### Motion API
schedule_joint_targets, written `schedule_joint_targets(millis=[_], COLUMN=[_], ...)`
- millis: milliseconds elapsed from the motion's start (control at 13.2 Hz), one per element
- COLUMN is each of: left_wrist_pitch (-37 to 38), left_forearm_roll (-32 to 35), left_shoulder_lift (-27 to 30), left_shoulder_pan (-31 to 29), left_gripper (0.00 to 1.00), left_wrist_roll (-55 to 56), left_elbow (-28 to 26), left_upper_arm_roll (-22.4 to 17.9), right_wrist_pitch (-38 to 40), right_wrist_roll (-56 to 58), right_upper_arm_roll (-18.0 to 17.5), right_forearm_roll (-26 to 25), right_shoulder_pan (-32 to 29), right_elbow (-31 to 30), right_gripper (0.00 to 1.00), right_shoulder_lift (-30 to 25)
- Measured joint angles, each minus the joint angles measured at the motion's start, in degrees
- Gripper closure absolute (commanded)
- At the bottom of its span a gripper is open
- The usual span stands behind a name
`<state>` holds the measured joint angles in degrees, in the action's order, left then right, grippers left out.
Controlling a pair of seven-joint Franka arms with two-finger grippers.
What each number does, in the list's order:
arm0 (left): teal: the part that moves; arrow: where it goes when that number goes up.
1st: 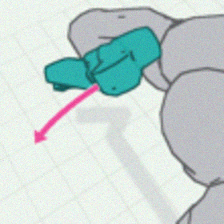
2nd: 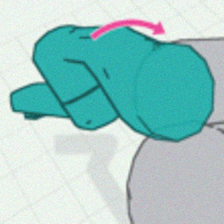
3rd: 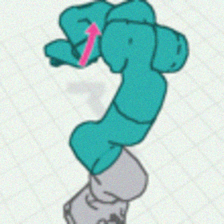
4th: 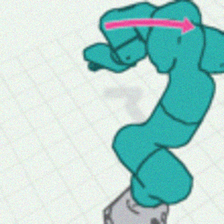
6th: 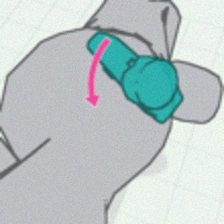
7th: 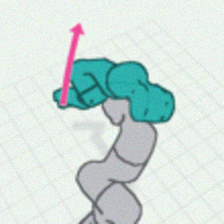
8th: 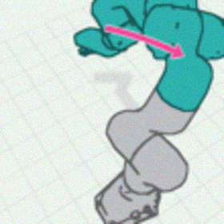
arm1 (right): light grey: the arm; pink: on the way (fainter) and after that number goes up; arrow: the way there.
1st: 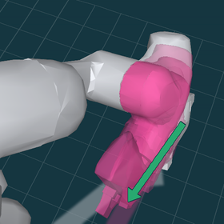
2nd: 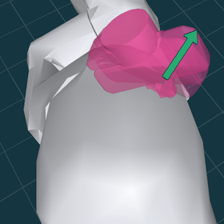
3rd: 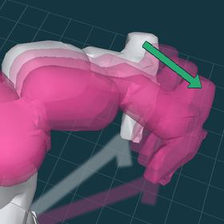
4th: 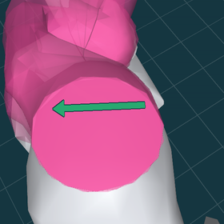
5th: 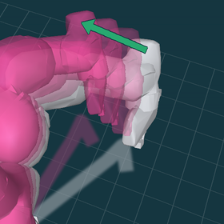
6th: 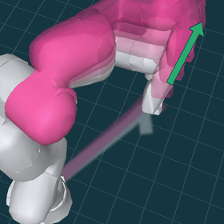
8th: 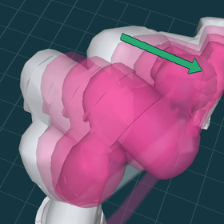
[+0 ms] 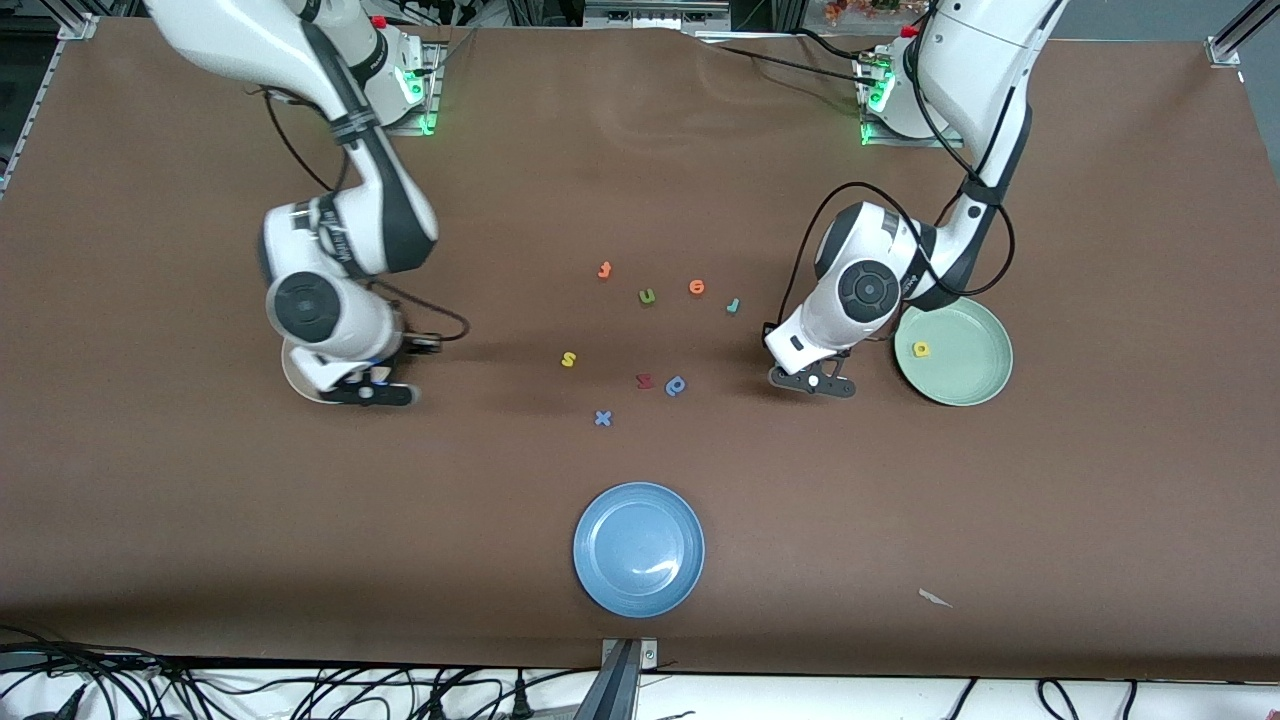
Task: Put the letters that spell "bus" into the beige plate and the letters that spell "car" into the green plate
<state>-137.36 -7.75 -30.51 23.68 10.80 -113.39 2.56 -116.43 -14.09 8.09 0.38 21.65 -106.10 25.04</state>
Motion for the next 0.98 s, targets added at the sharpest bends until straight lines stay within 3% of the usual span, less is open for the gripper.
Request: schedule_joint_targets(millis=[151,378,453,529,605,831,983], left_wrist_pitch=[-1.0,-4.3,-4.4,-4.4,-4.4,-4.5,-4.5], left_forearm_roll=[-0.1,-0.1,-0.1,-0.1,-0.1,-0.1,-0.1], left_shoulder_lift=[-0.6,-2.3,-2.3,-2.3,-2.3,-2.3,-2.3], left_shoulder_pan=[0.5,0.6,0.6,0.7,0.7,0.7,0.8], left_gripper=[0.45,0.47,0.49,0.51,0.52,0.59,0.78], left_wrist_roll=[0.2,0.3,0.3,0.3,0.3,0.3,0.3], left_elbow=[0.0,0.0,0.1,0.1,0.1,0.3,0.7], left_upper_arm_roll=[0.0,0.0,0.0,0.0,0.0,0.0,0.0], right_wrist_pitch=[0.2,-3.5,-5.4,-7.0,-8.2,-8.5,-7.1], right_wrist_roll=[8.0,11.9,12.3,12.5,12.6,12.6,10.7], right_upper_arm_roll=[4.5,5.7,5.6,5.6,5.6,5.6,4.4], right_forearm_roll=[0.0,0.0,0.0,0.0,0.0,0.1,0.2], right_shoulder_pan=[-0.4,-1.2,-1.1,-1.0,-1.1,-1.2,-1.1], right_elbow=[-1.7,-6.4,-7.7,-8.7,-9.3,-9.2,-8.1], right_gripper=[0.72,0.69,0.52,0.06,0.01,0.01,0.01], right_shoulder_lift=[0.3,1.0,1.2,1.5,1.7,1.3,-0.1])
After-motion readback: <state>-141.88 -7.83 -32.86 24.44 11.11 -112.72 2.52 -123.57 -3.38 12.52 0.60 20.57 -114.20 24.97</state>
